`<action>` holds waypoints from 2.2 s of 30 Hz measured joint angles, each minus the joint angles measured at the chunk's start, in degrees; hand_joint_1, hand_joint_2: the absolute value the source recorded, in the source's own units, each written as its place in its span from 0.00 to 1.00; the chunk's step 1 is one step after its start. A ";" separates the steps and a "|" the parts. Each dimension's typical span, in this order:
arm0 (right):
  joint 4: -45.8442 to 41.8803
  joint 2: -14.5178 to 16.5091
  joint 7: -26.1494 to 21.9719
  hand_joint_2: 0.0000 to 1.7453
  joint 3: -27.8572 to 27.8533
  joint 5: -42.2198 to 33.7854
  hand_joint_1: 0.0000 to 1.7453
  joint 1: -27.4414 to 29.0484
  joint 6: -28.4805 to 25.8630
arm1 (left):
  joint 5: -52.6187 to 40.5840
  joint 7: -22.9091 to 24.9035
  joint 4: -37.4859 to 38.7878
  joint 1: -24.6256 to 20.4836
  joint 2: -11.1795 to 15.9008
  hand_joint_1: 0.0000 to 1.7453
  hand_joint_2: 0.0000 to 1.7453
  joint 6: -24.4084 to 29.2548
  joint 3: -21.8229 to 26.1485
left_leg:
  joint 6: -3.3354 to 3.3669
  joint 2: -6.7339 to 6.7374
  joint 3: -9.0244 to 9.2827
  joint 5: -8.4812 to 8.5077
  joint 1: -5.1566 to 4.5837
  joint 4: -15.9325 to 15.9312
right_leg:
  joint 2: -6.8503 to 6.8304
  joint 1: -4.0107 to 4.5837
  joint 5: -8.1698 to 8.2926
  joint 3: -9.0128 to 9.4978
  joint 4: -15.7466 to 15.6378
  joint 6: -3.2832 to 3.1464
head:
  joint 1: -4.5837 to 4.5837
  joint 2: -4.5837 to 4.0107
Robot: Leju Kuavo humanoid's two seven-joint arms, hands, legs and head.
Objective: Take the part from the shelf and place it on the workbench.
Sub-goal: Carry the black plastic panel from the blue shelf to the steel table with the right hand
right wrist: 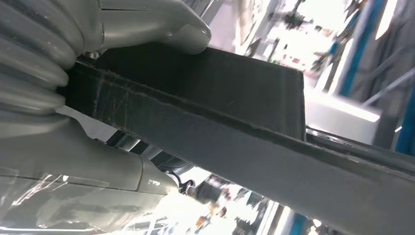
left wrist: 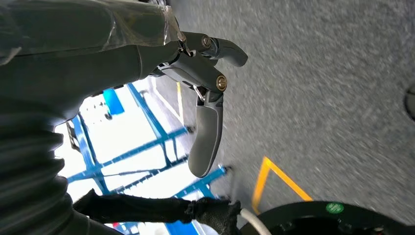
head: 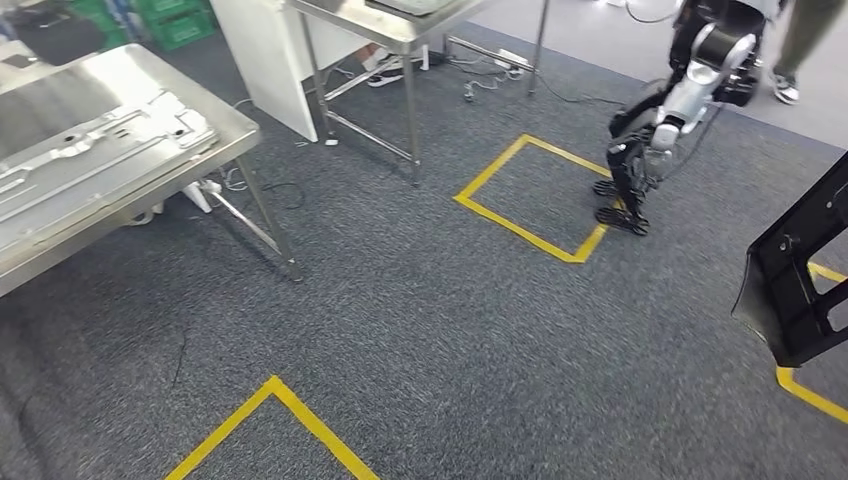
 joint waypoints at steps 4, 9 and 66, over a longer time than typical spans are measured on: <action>0.03 0.55 -0.49 1.00 0.79 0.36 1.00 -0.60 0.71 | 0.14 -0.25 0.01 -0.05 -0.12 0.00 1.00 -0.06 0.00 | -1.22 -2.28 -0.42 -0.56 0.42 -0.09 | -0.78 0.06 0.19 2.02 -3.30 -1.67 | 0.02 0.00; 0.43 1.67 -1.75 1.00 2.22 0.78 1.00 -2.31 1.12 | 0.31 -0.26 0.01 0.10 -0.19 0.00 1.00 -0.37 0.00 | -2.47 4.67 -10.54 -7.71 0.96 17.79 | -5.31 0.46 0.14 3.24 -4.55 -3.00 | -0.02 0.00; 2.85 2.50 0.12 1.00 6.37 -0.84 1.00 -6.45 2.66 | -3.09 -1.08 0.09 0.13 -1.54 0.00 1.00 9.51 -3.16 | -3.27 -1.34 -3.75 1.27 2.10 1.15 | -1.58 0.96 2.25 -0.38 -3.55 -2.35 | 0.04 0.00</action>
